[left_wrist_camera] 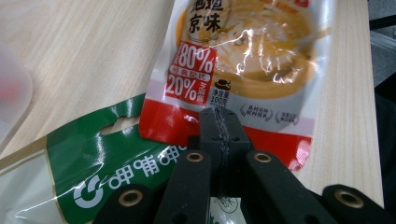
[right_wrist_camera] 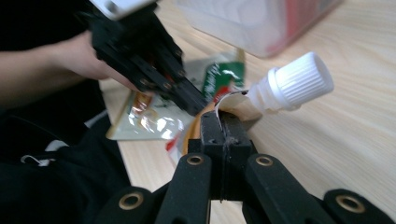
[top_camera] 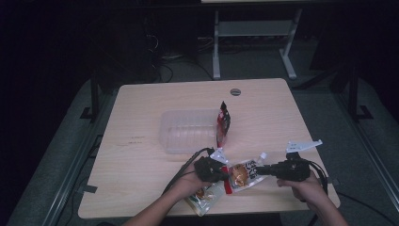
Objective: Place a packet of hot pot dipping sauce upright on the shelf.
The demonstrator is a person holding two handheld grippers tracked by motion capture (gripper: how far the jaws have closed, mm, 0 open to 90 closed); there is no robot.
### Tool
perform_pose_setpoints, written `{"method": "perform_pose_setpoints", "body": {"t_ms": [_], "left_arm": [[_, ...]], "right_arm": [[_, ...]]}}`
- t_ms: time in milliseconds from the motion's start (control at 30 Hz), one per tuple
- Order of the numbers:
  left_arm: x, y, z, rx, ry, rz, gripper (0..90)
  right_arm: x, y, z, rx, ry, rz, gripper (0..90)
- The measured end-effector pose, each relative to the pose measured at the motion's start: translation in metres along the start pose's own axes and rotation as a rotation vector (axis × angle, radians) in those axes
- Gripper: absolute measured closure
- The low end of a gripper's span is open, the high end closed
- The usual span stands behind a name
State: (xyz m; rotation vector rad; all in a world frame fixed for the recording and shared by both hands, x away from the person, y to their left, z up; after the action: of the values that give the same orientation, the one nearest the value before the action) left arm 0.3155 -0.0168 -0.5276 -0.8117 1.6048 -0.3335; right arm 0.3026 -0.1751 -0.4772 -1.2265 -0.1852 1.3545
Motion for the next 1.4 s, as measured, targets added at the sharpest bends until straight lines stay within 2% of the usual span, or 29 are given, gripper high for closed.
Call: {"method": "perform_pose_setpoints", "body": {"t_ms": [200,267,633,800,1033,1267,1400], "left_arm": [[0.001,-0.004,-0.006,0.006,0.017,-0.016,89.7],[0.002,-0.005,-0.009,0.013,0.022,-0.015,89.7],[-0.001,-0.013,-0.021,0.021,0.076,-0.054,89.7],[-0.005,-0.012,-0.021,0.027,0.073,-0.05,89.7],[-0.028,-0.007,-0.016,0.012,0.05,-0.076,89.7],[-0.059,0.011,-0.009,-0.014,0.017,-0.084,89.7],[-0.08,0.027,-0.004,-0.063,-0.005,-0.111,89.7]], "right_arm": [[-0.002,-0.013,0.017,-0.022,-0.058,-0.066,89.7],[-0.002,-0.017,0.022,-0.038,-0.062,-0.077,89.8],[-0.006,-0.034,0.04,-0.059,-0.119,-0.144,89.7],[-0.006,-0.038,0.045,-0.088,-0.115,-0.141,89.7],[-0.008,-0.046,0.051,-0.131,-0.103,-0.146,89.7],[-0.005,-0.056,0.056,-0.167,-0.104,-0.144,89.7],[-0.003,-0.063,0.059,-0.179,-0.112,-0.148,89.7]]}}
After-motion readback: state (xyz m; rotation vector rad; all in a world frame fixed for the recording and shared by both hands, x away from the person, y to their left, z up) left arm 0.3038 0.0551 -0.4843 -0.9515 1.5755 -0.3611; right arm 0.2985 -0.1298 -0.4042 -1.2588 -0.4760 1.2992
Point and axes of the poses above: each handheld gripper's, and its own axes: x roughly forward along the jaws, y roughly out of its underside, z roughly to its left, the point moved 9 cm from there along x, roughly forward along the jaws, and after that the axes turned 5 degrees about y, right-handed, at the moved point
